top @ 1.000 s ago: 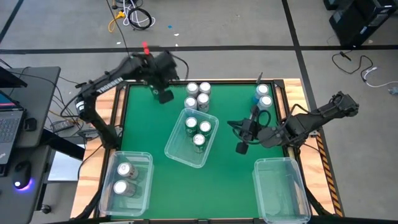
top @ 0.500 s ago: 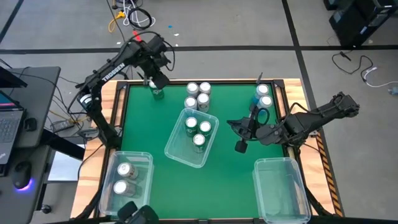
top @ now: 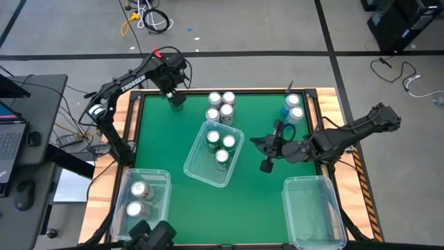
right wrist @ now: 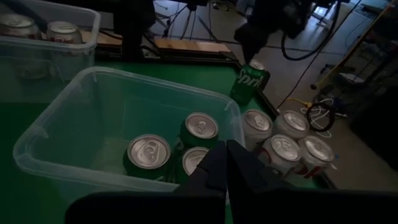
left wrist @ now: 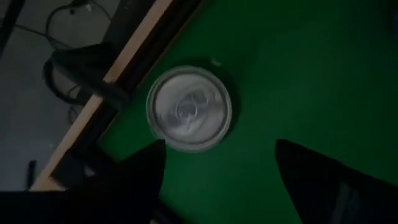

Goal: Sort soda cans
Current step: Put the green soda can into the top transparent bin

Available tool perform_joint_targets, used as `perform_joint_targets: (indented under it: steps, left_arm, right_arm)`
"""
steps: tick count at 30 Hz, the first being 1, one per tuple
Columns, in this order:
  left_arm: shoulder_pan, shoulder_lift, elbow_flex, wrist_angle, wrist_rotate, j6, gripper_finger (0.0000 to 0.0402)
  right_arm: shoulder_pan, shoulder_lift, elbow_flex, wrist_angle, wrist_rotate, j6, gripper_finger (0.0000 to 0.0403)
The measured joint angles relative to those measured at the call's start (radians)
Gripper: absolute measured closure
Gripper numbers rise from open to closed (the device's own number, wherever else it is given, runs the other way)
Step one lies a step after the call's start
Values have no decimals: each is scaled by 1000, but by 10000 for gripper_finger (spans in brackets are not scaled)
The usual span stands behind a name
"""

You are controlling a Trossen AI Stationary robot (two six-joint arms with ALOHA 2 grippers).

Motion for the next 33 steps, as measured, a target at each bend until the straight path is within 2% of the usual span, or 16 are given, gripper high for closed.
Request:
perform_joint_targets:
  steps: [13, 18, 25, 33]
  left_arm:
    - [78, 10, -10, 72, 123, -16, 94]
    - [92, 46, -10, 72, 115, -23, 94]
    - [92, 76, -6, 78, 47, -20, 94]
    - [88, 77, -7, 74, 36, -19, 94]
  right_arm:
    - [-14, 0, -3, 15, -23, 0, 403]
    - [-14, 0, -3, 23, -26, 0, 403]
    - [-14, 0, -3, 22, -31, 0, 403]
    - [-14, 0, -3, 22, -31, 0, 403]
